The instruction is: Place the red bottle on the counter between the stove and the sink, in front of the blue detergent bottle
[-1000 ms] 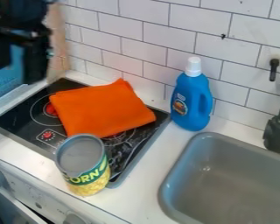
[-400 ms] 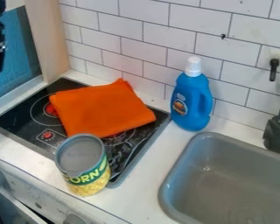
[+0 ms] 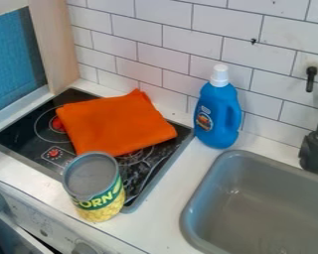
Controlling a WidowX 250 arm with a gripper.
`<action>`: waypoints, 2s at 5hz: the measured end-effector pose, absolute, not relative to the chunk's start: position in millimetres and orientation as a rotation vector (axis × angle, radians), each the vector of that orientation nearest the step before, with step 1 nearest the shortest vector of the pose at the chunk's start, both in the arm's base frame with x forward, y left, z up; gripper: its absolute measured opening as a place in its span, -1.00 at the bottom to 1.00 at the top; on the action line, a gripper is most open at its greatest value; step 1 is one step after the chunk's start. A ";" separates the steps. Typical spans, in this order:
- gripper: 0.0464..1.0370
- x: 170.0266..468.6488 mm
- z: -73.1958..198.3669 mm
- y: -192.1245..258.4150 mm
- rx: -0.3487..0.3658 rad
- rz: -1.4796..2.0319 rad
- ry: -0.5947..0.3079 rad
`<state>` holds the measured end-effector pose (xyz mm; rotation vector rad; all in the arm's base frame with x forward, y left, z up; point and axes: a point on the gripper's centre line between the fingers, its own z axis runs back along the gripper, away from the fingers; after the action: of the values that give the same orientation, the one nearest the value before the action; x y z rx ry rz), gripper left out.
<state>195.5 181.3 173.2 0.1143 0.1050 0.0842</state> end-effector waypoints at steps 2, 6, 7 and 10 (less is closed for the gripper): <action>0.93 190.1 154.1 197.2 0.068 0.104 0.136; 0.93 206.4 115.2 217.0 0.032 0.104 0.168; 0.86 206.4 114.2 218.4 0.031 0.123 0.182; -0.43 200.2 113.4 225.8 0.026 0.169 0.170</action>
<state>200.2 225.8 113.4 0.0264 0.1704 0.1691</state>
